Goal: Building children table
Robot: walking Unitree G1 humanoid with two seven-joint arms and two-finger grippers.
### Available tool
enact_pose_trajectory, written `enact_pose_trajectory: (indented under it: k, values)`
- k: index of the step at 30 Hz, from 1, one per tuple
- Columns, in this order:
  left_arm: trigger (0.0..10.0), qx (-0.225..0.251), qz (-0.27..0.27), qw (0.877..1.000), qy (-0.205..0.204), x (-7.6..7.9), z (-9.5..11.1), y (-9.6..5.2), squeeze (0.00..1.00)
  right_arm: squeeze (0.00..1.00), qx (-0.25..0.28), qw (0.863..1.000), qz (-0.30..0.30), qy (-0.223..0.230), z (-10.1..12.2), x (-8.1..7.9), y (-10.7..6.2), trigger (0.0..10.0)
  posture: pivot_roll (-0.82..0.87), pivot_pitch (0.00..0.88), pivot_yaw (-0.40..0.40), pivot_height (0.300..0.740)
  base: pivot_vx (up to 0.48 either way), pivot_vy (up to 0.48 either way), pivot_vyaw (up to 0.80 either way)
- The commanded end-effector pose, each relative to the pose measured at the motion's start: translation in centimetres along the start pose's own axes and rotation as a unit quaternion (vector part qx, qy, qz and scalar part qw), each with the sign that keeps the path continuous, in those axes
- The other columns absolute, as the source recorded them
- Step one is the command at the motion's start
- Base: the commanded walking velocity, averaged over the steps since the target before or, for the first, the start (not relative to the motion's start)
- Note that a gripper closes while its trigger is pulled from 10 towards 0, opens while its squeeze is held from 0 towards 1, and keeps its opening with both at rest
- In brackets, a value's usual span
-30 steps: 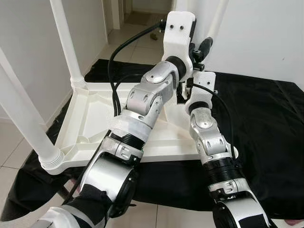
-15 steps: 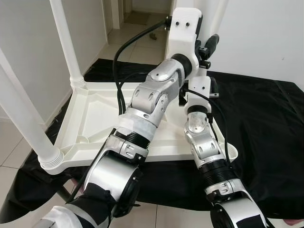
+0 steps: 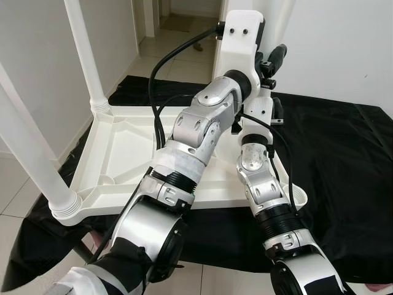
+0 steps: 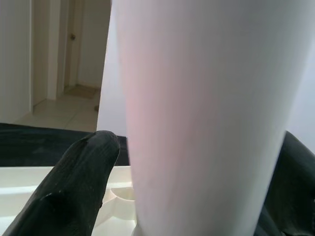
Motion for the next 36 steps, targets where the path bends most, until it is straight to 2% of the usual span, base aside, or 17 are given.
enact_pose_trajectory:
  k: [1,6,7,8,22,23,24,25,26,27,28,36]
  values:
    - [10.0,0.011,-0.002,1.000,0.007,0.8,0.6,0.3,0.00,0.00,0.007,1.000,-0.011,0.005,0.5,0.4,0.3,8.1,0.00,0.024,-0.038,0.740,0.000,0.000,0.00]
    - [10.0,0.011,-0.002,1.000,0.007,0.8,0.6,0.3,0.00,0.00,0.008,1.000,-0.011,0.004,0.5,0.4,0.3,8.1,0.00,0.024,-0.038,0.740,0.000,0.000,0.00]
    - [10.0,0.011,-0.002,1.000,0.006,0.8,0.6,0.3,0.00,0.00,0.010,1.000,-0.011,0.003,0.6,0.4,0.4,3.6,0.00,0.024,-0.039,0.740,0.000,0.000,0.00]
    - [10.0,0.012,-0.003,1.000,0.007,0.8,0.7,0.3,0.00,0.00,0.011,1.000,-0.011,0.005,0.7,0.3,0.4,0.0,0.00,0.024,-0.039,0.740,0.000,0.000,0.00]
    - [10.0,0.028,0.002,1.000,-0.003,1.0,1.4,0.3,0.00,0.00,0.013,1.000,-0.018,0.011,0.7,0.5,0.4,0.0,0.00,0.024,-0.038,0.740,0.000,0.000,0.00]
    - [10.0,0.031,0.000,1.000,-0.002,1.0,1.5,0.3,0.08,0.00,0.013,1.000,-0.017,0.013,0.7,0.5,0.4,0.0,0.00,0.024,-0.038,0.740,0.000,0.000,0.00]
    - [10.0,0.031,0.000,1.000,-0.002,1.0,1.5,0.3,0.08,0.00,0.013,1.000,-0.017,0.013,0.7,0.5,0.4,0.0,0.00,0.024,-0.038,0.740,0.000,0.000,0.00]
    - [10.0,0.033,-0.001,0.999,-0.002,1.0,1.5,0.2,1.00,0.00,0.011,1.000,-0.016,0.018,0.7,0.4,0.4,0.7,0.00,0.024,-0.038,0.740,0.000,0.000,0.00]
    - [10.0,0.033,-0.001,0.999,-0.002,1.0,1.5,0.2,1.00,0.00,0.011,1.000,-0.016,0.018,0.7,0.4,0.4,0.7,0.00,0.024,-0.038,0.740,0.000,0.000,0.00]
    - [10.0,0.032,-0.002,0.999,-0.009,1.0,1.5,0.2,1.00,0.00,0.012,1.000,-0.015,0.020,0.7,0.4,0.3,2.7,0.00,0.024,-0.038,0.740,0.000,0.000,0.00]
    - [10.0,0.033,-0.003,0.999,-0.014,1.0,1.5,0.1,1.00,0.00,0.014,1.000,-0.016,0.021,0.8,0.4,0.4,10.0,0.00,0.025,-0.038,0.740,0.000,0.000,0.00]
    - [10.0,0.039,-0.012,0.999,-0.027,1.2,1.9,0.0,1.00,0.00,0.004,0.999,-0.029,0.026,0.5,0.9,0.7,10.0,0.00,0.022,-0.039,0.740,0.000,0.000,0.00]
Point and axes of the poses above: a point about 5 cm out from each wrist's last joint towards the gripper, its own y axis pointing out of the wrist towards the gripper, its own z axis along the axis of the wrist's last joint, x = y × z, the point moved 6 cm from there along y, pointing out of the wrist towards the gripper, and after that the axes turned 10 degrees about -y, right-handed, at the moved point
